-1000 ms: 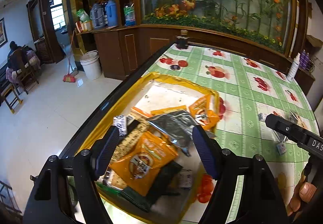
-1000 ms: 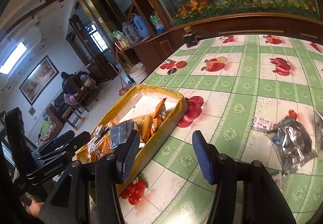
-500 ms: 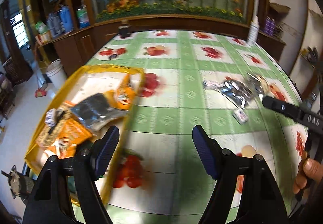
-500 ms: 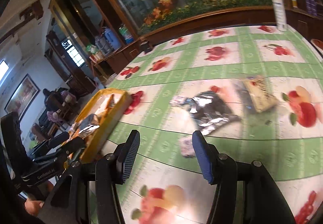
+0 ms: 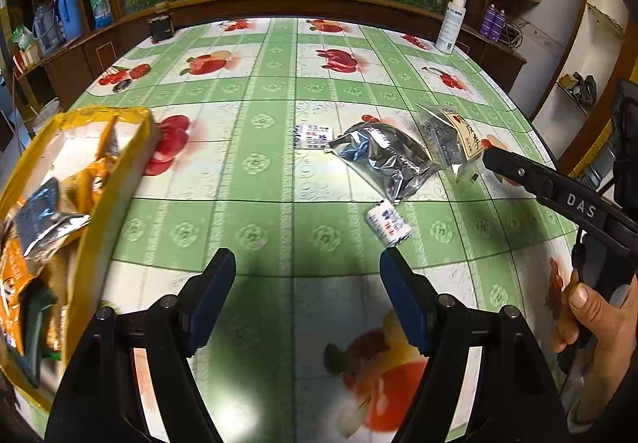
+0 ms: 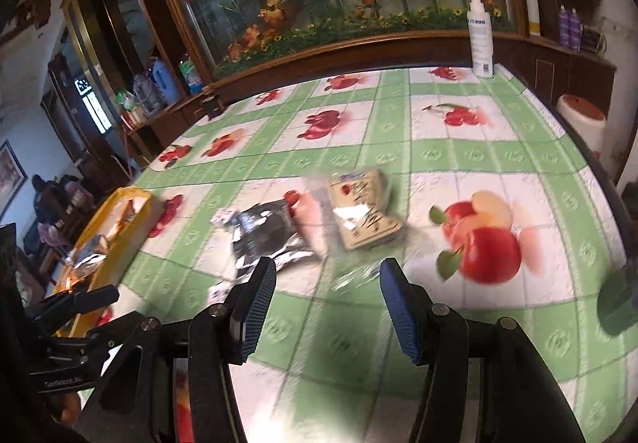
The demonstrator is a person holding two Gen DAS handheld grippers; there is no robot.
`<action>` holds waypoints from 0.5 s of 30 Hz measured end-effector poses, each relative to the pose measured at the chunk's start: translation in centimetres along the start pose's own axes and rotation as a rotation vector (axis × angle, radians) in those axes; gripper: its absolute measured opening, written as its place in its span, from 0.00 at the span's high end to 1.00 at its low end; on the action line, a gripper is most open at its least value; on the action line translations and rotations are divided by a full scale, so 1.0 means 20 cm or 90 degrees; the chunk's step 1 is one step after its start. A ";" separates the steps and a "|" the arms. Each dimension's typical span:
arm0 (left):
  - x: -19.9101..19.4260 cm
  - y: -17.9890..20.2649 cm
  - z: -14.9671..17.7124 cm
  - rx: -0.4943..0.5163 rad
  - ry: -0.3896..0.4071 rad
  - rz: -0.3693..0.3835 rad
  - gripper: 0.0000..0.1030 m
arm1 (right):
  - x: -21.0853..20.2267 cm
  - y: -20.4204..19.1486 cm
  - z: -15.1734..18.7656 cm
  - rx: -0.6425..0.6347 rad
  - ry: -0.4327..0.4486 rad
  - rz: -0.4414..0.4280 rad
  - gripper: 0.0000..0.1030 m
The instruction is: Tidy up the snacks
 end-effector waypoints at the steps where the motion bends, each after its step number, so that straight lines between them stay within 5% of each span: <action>1: 0.01 0.02 -0.01 -0.001 -0.003 0.004 0.28 | 0.02 0.02 -0.02 0.001 -0.004 0.000 0.44; 15: 0.14 0.18 -0.07 0.022 -0.012 -0.015 0.28 | 0.30 0.12 -0.12 -0.063 -0.068 0.050 0.40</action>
Point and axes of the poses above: each gripper's, at about its wrist camera, not at the fingertips, and x roughly the way its jaws point, y to its right, z to its underside, the point moved 9 cm from there along x, roughly the way its jaws point, and after that the axes turned 12 degrees about -z, right-handed, at the moved point
